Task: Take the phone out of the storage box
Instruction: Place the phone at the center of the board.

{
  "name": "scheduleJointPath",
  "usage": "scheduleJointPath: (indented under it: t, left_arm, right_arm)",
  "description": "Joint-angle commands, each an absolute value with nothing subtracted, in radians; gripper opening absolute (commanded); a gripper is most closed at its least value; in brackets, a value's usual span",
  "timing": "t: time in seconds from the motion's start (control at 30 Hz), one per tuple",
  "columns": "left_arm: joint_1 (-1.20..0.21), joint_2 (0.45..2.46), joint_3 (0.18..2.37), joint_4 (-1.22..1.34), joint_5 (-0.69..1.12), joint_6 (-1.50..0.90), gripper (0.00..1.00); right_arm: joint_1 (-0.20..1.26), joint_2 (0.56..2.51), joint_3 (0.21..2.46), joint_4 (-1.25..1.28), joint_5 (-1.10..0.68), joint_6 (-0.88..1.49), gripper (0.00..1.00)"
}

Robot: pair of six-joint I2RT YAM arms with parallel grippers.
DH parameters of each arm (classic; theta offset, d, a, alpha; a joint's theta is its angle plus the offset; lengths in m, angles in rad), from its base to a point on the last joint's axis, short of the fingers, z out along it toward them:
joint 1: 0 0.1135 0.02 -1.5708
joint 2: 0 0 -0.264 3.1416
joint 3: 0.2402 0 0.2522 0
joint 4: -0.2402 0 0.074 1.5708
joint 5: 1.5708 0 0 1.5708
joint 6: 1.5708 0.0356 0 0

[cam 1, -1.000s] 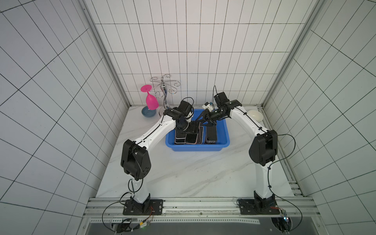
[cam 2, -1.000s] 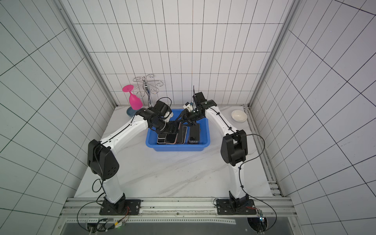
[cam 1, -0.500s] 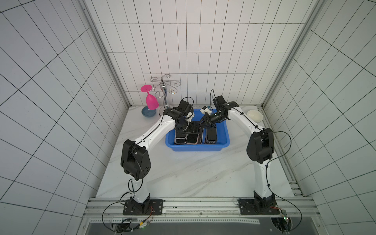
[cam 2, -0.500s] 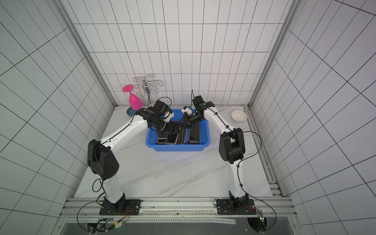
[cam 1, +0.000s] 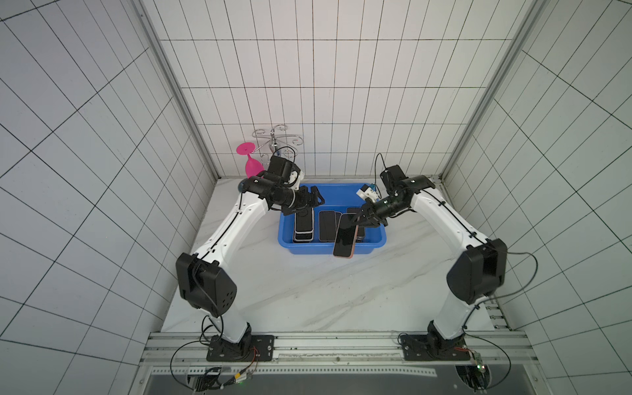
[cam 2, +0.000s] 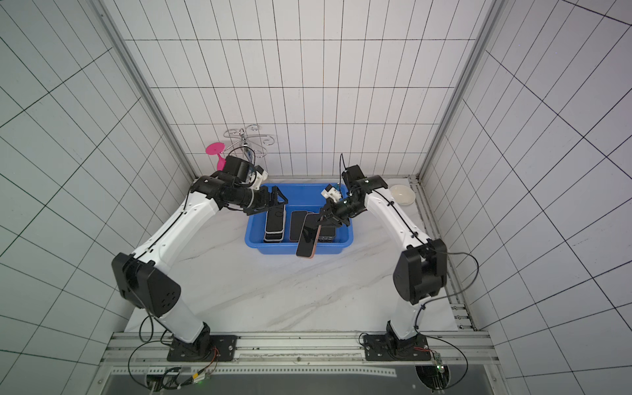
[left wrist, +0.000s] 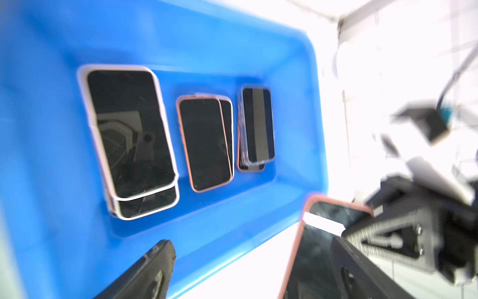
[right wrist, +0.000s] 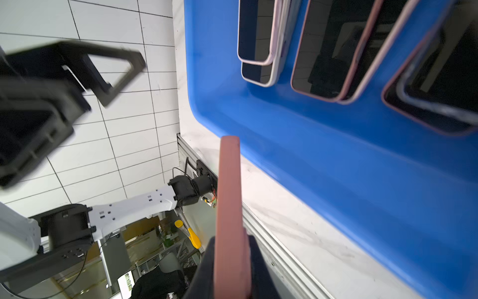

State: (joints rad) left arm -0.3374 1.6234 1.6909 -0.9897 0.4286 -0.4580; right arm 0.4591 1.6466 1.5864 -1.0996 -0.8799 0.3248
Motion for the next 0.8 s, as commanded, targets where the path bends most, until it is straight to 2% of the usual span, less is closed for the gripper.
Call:
scheduleJointPath:
  t: [0.0, 0.13, 0.23, 0.5, 0.77]
  left_arm:
    - [-0.335, 1.593, 1.643, -0.945, 0.367, -0.478, 0.98]
    - [-0.334, 1.628, 1.634, -0.974, 0.320, -0.472, 0.98]
    - [-0.334, 1.660, 1.640, -0.991, 0.298, -0.473, 0.98]
    - [-0.334, 1.680, 1.642, -0.982, 0.272, -0.472, 0.98]
    - [-0.334, 1.651, 1.589, -0.974, 0.259, -0.461, 0.98]
  right_arm:
    - [0.492, 1.467, 1.373, -1.131, -0.855, 0.369, 0.00]
    - [0.552, 1.291, 1.107, -1.014, -0.818, 0.489, 0.00]
    - [0.604, 1.240, 0.970, -0.871, -0.805, 0.585, 0.00]
    - [0.677, 1.344, 0.900, -0.629, -0.757, 0.652, 0.00]
    - [0.707, 1.509, 0.964, -0.632, -0.791, 0.577, 0.00]
